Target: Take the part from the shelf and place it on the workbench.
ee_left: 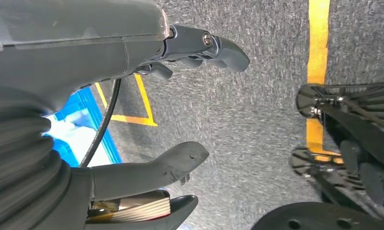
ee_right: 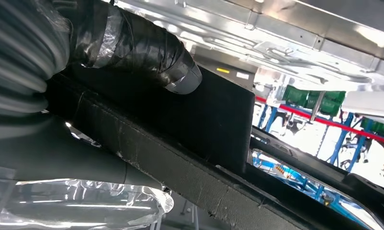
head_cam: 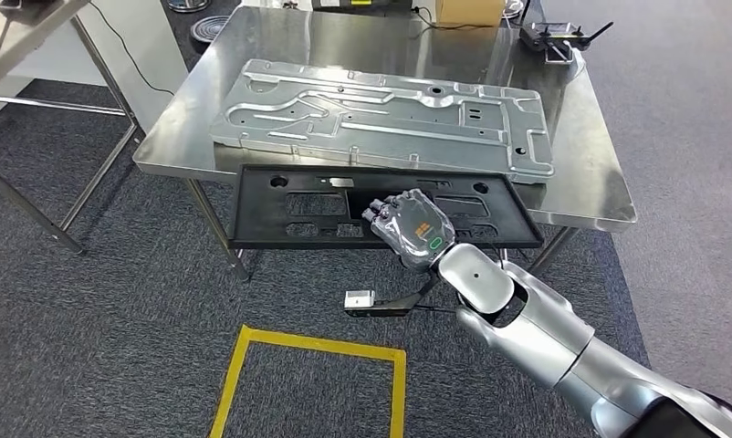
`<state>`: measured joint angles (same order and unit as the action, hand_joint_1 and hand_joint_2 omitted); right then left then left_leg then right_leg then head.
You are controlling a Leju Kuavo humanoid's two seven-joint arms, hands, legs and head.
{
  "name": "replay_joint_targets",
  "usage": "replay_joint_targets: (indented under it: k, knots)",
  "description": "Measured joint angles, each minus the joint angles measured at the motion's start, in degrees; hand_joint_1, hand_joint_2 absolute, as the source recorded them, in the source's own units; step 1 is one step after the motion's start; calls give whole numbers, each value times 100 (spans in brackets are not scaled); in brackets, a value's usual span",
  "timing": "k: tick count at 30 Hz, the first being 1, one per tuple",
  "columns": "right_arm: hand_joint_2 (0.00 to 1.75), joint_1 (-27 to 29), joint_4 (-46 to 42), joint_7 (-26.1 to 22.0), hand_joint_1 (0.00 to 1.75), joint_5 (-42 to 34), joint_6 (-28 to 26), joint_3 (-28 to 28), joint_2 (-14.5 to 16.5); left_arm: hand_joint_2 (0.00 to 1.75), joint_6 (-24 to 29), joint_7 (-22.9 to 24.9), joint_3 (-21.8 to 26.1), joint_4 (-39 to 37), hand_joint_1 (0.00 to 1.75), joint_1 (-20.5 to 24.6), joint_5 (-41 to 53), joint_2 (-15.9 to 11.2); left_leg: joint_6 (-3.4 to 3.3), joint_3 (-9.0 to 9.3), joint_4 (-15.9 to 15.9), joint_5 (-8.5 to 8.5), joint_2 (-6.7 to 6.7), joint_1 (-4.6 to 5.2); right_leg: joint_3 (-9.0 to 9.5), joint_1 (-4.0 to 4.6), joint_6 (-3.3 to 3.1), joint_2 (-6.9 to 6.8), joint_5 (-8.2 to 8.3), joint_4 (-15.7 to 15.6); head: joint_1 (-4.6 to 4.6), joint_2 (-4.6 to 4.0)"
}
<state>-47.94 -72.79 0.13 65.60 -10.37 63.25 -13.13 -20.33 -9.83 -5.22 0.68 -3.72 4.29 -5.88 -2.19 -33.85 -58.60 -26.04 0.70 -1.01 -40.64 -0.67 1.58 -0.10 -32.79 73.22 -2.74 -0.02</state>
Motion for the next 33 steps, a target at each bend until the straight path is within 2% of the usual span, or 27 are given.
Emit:
replay_joint_targets:
  k: [2,3,4,6,8,9,10,12,13,14,15,17,18,19,22,24,25,28,29,30,31,33]
  knots:
    - [175,-4,3,1,175,3,-2,-1,-1,175,0,1,0,-1,0,0,2,5,23,72,-2,-49,14,16,301,18,-72,4,486,-763,0,-1]
    - [175,-15,3,2,175,5,-3,-2,2,175,0,2,0,-1,0,5,4,9,44,94,-7,-73,19,27,442,34,-110,7,628,-1100,1,0]
    - [175,-23,1,2,175,5,-4,-2,7,175,1,3,1,-2,0,11,5,14,68,104,-7,-89,21,31,529,53,-143,10,683,-1306,1,0]
    - [175,-37,-2,3,175,5,-4,-4,16,175,3,4,2,-2,0,19,9,20,127,110,11,-109,24,33,564,79,-187,14,656,-1407,2,0]
    - [175,-42,-5,2,175,5,-4,-20,25,175,6,6,3,-3,0,20,11,13,185,126,-5,-151,2,36,633,43,-239,5,666,-1485,1,0]
    - [175,-53,-8,3,175,6,-4,-30,28,175,7,8,4,-3,0,19,13,10,214,78,-130,-224,-12,38,684,20,-269,-2,671,-1533,-2,1]
    - [175,-66,-11,3,175,7,-3,-40,33,175,8,9,4,-4,0,19,17,6,241,-35,-369,-342,-27,34,734,-1,-294,-9,668,-1570,-4,0]
    - [175,-83,-15,4,175,11,0,-47,34,175,15,10,5,-4,0,14,24,8,296,-438,-1103,-634,-36,11,794,1,-324,-17,621,-1583,-8,0]
    - [175,-76,-15,3,175,13,1,-48,31,175,17,10,6,-4,0,10,25,8,319,-627,-1402,-704,-36,-2,816,2,-324,-18,592,-1579,-7,-1]
    - [175,-62,-15,3,175,14,2,-52,23,175,21,10,8,-5,0,4,23,8,336,-733,-1527,-668,-37,-14,844,1,-316,-18,559,-1573,-7,-1]
    - [175,-48,-16,3,175,14,1,-63,10,175,21,10,10,-5,0,-4,19,8,347,-722,-1420,-516,-39,-26,878,-4,-302,-17,523,-1562,-6,-1]
    - [175,-38,-25,8,175,11,-6,-116,-34,175,22,8,17,-8,0,-23,9,7,351,-426,-712,-76,-49,-48,959,-18,-253,-14,433,-1533,-7,0]
    - [175,-44,-34,13,175,9,-12,-151,-63,175,21,6,20,-9,0,-30,5,6,336,-266,-372,53,-49,-42,983,-14,-217,-9,390,-1513,-6,0]
    - [175,-51,-46,17,175,6,-18,-184,-94,175,20,3,24,-11,0,-34,3,6,304,-162,-154,105,-47,-33,999,-7,-181,-4,359,-1507,-4,0]
    - [175,-57,-92,19,175,3,-33,-243,-185,175,19,-5,43,-13,0,-50,-1,7,162,-94,-46,46,-34,-12,1023,11,-98,8,346,-1489,-1,1]
    - [175,-57,-119,17,175,2,-38,-277,-244,175,20,-7,52,-13,0,-64,-2,7,71,-17,-14,14,-32,-18,929,-1,-65,9,312,-1255,0,1]
    - [175,-59,-131,17,175,2,-40,-297,-274,175,20,-7,55,-13,0,-68,-3,7,29,26,1,-7,-31,-19,777,-6,-50,9,236,-985,2,0]
    - [175,-37,-151,19,175,-2,-47,-325,-352,175,16,-9,64,-13,0,-73,-8,7,-47,133,7,-107,-26,7,72,-2,-21,10,-118,41,3,0]
    - [175,-17,-155,18,175,-6,-51,-326,-385,175,14,-10,72,-13,0,-77,-12,7,-56,184,7,-149,-17,21,-91,-1,-27,10,-139,192,3,0]
    - [175,0,-160,17,175,-13,-61,-331,-426,175,12,-12,85,-13,0,-84,-16,7,-60,245,7,-196,-3,37,-161,9,-50,10,-47,148,3,-1]
    - [175,11,-170,18,175,-22,-78,-344,-479,175,11,-16,101,-13,0,-92,-24,7,-60,318,8,-247,12,57,-137,23,-89,10,150,-81,3,0]
    - [175,19,-199,17,175,-47,-127,-408,-607,175,7,-25,136,-14,0,-111,-49,20,-47,466,10,-356,36,95,57,89,-230,13,693,-818,-2,0]
